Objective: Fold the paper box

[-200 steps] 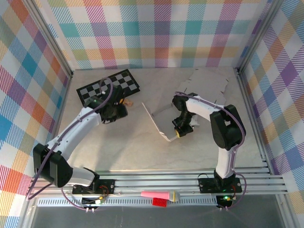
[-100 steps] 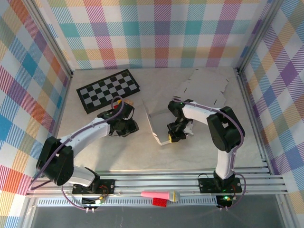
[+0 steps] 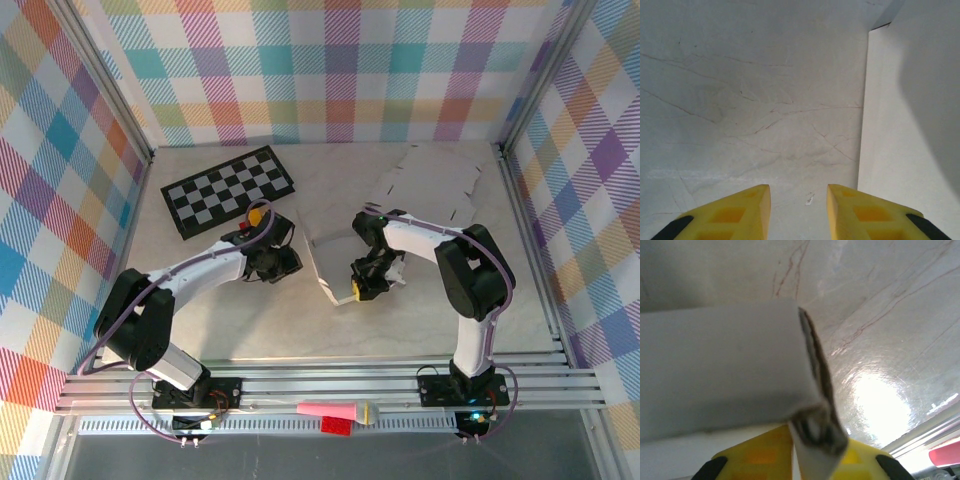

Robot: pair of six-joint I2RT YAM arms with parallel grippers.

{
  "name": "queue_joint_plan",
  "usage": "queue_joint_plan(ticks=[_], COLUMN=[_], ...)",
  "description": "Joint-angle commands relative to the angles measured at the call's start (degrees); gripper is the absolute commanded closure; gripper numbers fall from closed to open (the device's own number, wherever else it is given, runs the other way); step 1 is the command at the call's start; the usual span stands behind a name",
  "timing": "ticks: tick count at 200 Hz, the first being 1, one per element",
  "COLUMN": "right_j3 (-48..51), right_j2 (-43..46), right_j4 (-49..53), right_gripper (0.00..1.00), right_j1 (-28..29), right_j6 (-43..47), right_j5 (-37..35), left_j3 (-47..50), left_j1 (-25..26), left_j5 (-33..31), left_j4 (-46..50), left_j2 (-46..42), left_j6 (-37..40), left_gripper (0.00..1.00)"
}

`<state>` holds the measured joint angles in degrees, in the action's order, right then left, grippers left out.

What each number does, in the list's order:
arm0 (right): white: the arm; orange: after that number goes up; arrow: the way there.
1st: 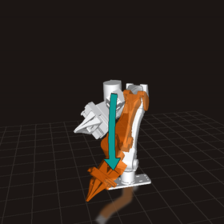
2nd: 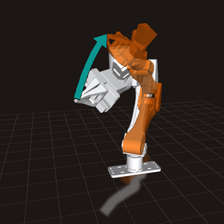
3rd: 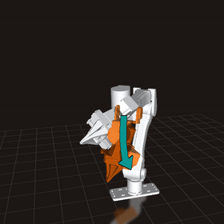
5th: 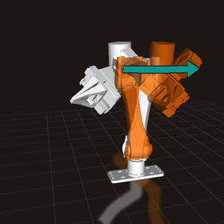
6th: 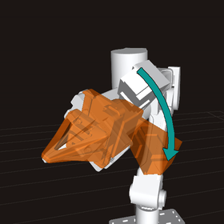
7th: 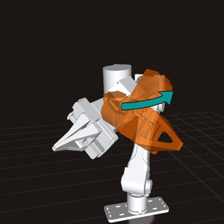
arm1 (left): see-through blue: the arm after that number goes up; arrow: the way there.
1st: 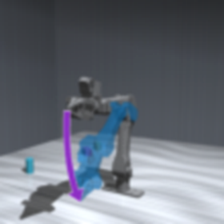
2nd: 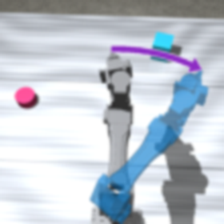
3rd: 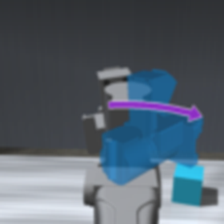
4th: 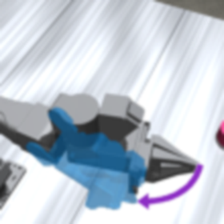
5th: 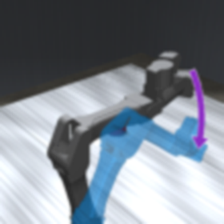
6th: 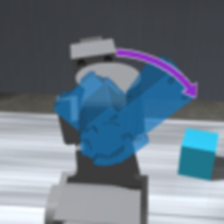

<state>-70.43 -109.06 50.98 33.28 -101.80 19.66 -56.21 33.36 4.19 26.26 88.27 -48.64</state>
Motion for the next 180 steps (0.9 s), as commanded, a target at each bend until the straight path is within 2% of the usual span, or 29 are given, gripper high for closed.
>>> queue_joint_plan(ticks=[1, 18, 69, 97, 118, 130, 147, 180], right_j3=[-0.4, -0.3, -3.5, -5.4, -7.3, -9.3, -12.4, -13.6], right_j2=[1.1, 2.3, 6.4, 8.3, 10.2, 11.0, 12.2, 16.6], right_j4=[1.1, 1.0, 4.2, 6.7, 7.3, 7.1, 5.4, -0.4], right_gripper=[0.73, 0.61, 0.38, 0.32, 0.3, 0.3, 0.31, 0.34], right_j1=[0.9, 1.3, 1.5, 1.5, 1.5, 1.5, 1.6, 2.4], right_j6=[-2.5, -2.9, 1.1, 3.8, 7.7, 12.1, 23.1, 47.1], right_j5=[1.5, 1.3, -2.4, -4.5, -7.6, -10.0, -12.6, -10.9], left_j3=[-1.4, -2.1, -5.2, -6.4, -6.9, -7.1, -7.4, -8.0], left_j1=[0.5, 0.4, 0.4, 0.4, 0.4, 0.4, 0.4, 0.4], left_j5=[-0.7, -0.4, -1.0, -1.0, -0.8, -0.9, -0.6, -0.1], left_j4=[-1.2, -1.6, -1.4, -1.1, -1.2, -1.3, -1.6, -2.3], left_j2=[1.5, 2.7, 4.5, 5.2, 5.7, 5.8, 5.5, 4.0], left_j6=[-0.1, 0.3, 1.1, 1.4, 1.3, 1.2, 1.2, 1.4], left_gripper=[0.66, 0.66, 0.67, 0.67, 0.67, 0.67, 0.67, 0.66])
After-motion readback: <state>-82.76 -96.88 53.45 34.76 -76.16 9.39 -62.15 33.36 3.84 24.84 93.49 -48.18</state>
